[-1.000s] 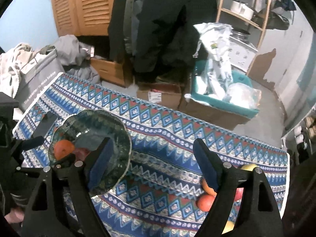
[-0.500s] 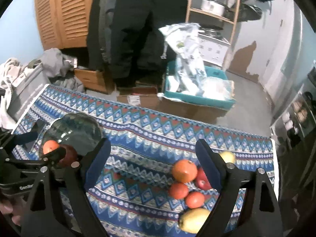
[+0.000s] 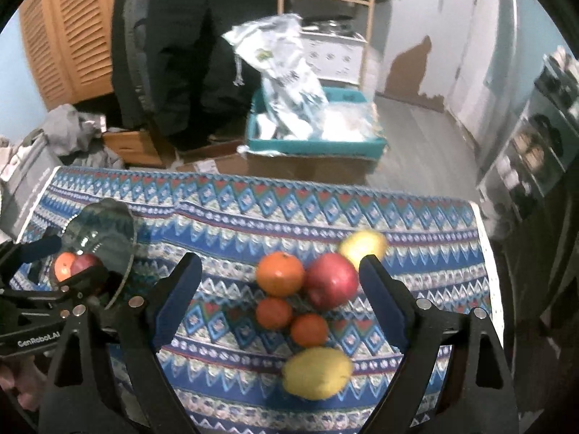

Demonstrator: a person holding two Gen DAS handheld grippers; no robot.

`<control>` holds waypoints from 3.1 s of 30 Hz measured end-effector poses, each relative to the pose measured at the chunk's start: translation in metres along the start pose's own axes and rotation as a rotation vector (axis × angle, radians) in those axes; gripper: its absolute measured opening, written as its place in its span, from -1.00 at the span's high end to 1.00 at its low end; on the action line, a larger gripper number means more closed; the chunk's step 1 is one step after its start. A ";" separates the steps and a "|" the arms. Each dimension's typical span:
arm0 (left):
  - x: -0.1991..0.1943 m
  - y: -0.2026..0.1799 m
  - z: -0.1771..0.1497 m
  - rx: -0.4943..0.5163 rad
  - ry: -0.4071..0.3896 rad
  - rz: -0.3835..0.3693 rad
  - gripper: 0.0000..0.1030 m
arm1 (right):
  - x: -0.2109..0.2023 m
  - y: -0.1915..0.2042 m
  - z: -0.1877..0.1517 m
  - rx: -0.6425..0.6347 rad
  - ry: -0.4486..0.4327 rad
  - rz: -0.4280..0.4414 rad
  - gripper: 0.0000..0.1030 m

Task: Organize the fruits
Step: 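Withdraw both tools from the bowl back toward the fruit pile, then close the right tool on the green-yellow mango while the left tool approaches an orange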

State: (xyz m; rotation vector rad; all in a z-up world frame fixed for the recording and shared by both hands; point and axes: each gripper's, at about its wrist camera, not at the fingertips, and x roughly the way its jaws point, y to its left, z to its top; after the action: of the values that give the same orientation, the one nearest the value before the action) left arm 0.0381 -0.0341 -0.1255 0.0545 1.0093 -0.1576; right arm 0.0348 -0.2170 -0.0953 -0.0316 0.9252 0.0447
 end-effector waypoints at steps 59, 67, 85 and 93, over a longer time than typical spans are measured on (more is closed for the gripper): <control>0.084 -0.073 -0.035 0.160 0.193 0.052 -0.69 | 0.111 -0.038 -0.129 -0.029 0.444 0.003 -0.66; 0.090 -0.086 -0.025 0.148 0.194 0.009 -0.69 | 0.086 -0.062 -0.114 0.024 0.347 -0.044 -0.66; 0.135 -0.115 0.016 0.135 0.194 -0.077 -0.69 | 0.107 -0.120 -0.079 0.173 0.268 -0.088 -0.66; 0.155 -0.133 0.021 0.183 0.215 -0.096 -0.69 | 0.118 -0.138 -0.075 0.215 0.265 -0.097 -0.66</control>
State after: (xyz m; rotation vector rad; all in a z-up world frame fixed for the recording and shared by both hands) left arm 0.1157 -0.1848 -0.2419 0.1936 1.2102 -0.3376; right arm 0.0531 -0.3557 -0.2334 0.1198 1.1876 -0.1526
